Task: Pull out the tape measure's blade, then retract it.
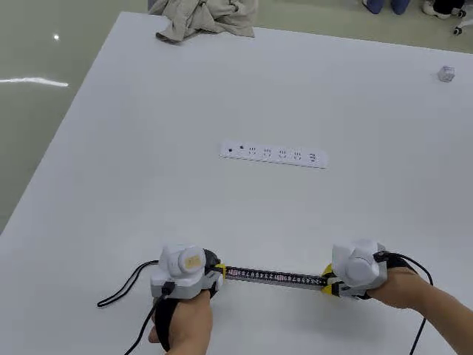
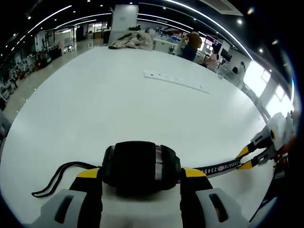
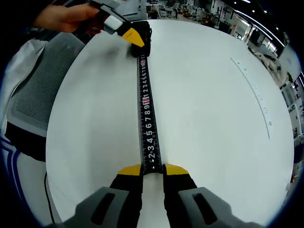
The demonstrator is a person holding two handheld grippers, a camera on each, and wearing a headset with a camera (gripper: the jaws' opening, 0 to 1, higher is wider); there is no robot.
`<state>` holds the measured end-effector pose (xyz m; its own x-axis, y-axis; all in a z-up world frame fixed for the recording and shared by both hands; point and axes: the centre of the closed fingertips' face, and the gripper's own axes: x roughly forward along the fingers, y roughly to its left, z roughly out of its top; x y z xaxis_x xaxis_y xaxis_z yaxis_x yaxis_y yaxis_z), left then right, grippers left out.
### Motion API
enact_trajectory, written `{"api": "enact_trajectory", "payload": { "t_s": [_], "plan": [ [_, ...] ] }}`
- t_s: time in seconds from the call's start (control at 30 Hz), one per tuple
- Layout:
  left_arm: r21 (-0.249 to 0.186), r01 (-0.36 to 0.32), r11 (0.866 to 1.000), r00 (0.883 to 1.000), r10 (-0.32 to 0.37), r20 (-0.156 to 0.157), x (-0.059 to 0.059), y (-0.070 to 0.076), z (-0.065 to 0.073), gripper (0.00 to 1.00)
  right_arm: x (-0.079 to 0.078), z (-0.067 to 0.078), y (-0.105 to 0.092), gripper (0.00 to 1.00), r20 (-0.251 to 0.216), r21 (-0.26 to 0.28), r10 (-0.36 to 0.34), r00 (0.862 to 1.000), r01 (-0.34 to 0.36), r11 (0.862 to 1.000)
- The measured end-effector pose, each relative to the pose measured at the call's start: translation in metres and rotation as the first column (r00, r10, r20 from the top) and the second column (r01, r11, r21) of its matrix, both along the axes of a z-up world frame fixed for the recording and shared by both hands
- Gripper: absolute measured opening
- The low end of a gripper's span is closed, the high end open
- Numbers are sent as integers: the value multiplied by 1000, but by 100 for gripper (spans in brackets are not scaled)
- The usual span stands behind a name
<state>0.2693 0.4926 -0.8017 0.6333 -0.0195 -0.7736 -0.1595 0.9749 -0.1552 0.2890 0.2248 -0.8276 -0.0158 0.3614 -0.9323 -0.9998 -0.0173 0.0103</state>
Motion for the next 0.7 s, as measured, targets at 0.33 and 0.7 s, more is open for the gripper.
{"api": "enact_trajectory", "payload": {
  "t_s": [0.33, 0.7],
  "plan": [
    [1, 9, 1000, 1000, -9, 3, 0, 0, 0, 63, -1, 1, 0, 16, 4, -4, -3, 1000, 3, 1000],
    [2, 22, 1000, 1000, -22, 13, 0, 0, 1, 62, -4, 1, 0, 15, 18, 1, 2, 1000, -2, 1000]
  ]
}}
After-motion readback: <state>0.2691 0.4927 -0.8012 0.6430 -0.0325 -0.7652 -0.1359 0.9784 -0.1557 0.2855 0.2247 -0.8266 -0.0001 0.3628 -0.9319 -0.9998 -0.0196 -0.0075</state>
